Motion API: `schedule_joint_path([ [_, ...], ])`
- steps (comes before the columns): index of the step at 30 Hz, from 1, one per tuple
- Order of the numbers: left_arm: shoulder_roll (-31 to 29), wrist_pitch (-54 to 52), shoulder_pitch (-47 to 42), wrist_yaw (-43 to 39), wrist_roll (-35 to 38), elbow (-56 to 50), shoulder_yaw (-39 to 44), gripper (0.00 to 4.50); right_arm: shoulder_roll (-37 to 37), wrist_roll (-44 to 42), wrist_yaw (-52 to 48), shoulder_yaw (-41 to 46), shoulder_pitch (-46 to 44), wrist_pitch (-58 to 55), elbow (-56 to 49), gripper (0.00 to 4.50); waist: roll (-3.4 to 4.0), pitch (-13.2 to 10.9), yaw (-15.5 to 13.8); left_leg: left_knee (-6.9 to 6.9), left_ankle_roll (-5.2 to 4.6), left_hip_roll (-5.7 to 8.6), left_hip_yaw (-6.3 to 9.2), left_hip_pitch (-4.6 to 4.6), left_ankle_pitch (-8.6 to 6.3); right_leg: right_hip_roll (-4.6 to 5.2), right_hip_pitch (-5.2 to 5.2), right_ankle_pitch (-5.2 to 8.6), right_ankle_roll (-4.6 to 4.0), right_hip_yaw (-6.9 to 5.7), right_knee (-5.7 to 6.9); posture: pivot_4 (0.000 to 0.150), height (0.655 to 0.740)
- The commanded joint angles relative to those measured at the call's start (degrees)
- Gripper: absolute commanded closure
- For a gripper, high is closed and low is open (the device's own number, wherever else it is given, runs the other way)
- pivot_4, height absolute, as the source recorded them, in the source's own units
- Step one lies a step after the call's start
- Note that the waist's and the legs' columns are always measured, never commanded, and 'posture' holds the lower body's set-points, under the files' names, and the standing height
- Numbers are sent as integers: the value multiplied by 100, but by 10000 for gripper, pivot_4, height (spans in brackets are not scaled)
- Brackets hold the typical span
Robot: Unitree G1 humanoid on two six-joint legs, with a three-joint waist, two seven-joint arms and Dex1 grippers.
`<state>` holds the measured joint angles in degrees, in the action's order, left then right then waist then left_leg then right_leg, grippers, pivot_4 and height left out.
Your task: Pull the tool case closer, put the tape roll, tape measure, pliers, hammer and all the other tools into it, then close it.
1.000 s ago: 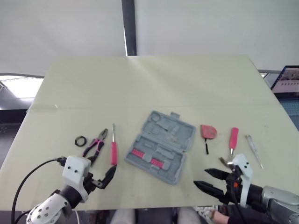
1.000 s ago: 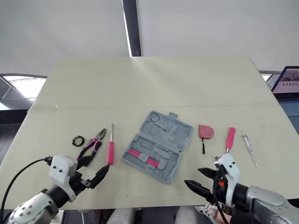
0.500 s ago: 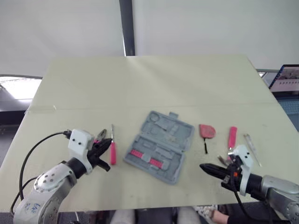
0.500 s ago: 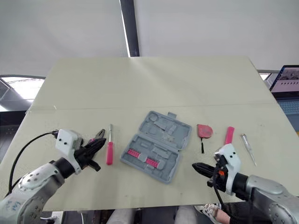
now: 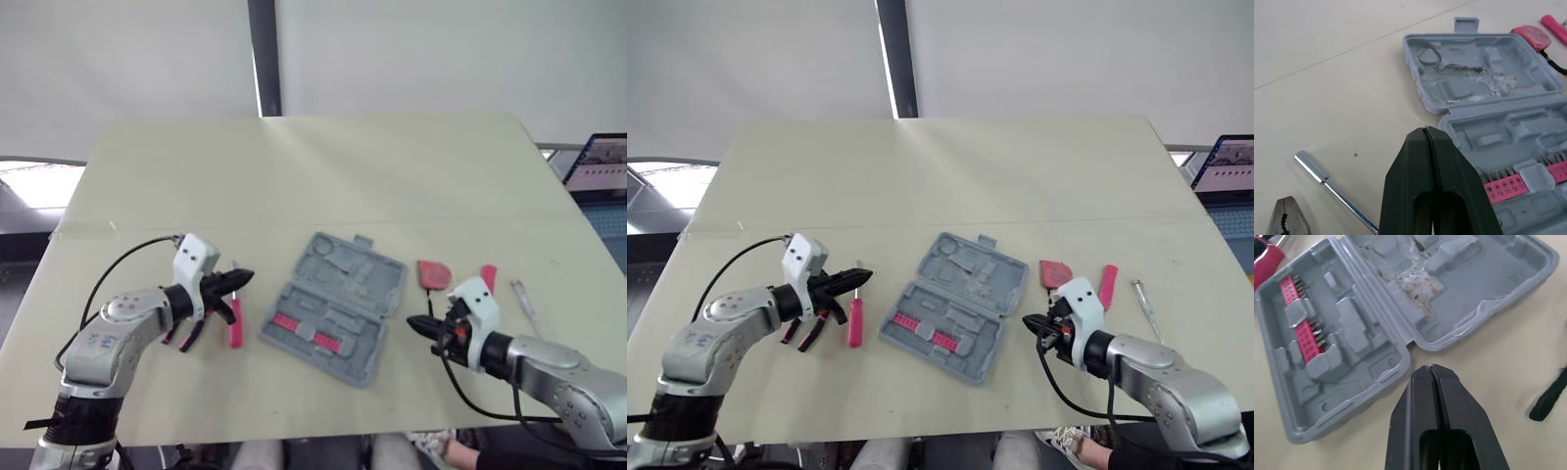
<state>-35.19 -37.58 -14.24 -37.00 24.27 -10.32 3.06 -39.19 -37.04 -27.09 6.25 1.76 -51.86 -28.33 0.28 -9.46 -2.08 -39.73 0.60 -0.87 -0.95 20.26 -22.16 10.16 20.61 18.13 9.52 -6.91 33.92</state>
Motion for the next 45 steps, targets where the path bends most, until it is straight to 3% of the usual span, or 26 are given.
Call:
schedule_joint_path([
  [1, -98, 431, -232, -305, -344, 381, -302, 44534, 95, 212, 147, -79, -69, 44, 23, 44519, 0, 0, 20, 0, 0, 0, 0, 0, 0, 0, 0, 0, 0, 0, 1, 1500, 7373],
  [11, 367, 1198, -1380, -415, -1345, 1995, -1148, 44534, 450, 830, 336, -430, -458, 42, 486, 44519, 0, 0, 78, 4, 1, 0, 1, 2, 1, 0, 5, -1, 2, -10, 6, 1500, 7373],
  [23, 696, 1331, -1787, -456, -1967, 2619, -1543, 44534, 807, 1047, 401, -569, -713, -321, 656, 44519, 0, 0, 78, 1, 1, 0, 1, 5, 1, 1, 8, -2, 3, -14, 10, 1500, 7373],
  [45, 1055, 1564, -2138, -789, -2401, 3367, -1785, 44534, 1130, 1229, 351, -908, -988, -610, 669, 44519, 0, 0, 77, -2, 1, 0, 4, 5, 1, 1, 7, -2, 4, -16, 15, 1500, 7373],
])
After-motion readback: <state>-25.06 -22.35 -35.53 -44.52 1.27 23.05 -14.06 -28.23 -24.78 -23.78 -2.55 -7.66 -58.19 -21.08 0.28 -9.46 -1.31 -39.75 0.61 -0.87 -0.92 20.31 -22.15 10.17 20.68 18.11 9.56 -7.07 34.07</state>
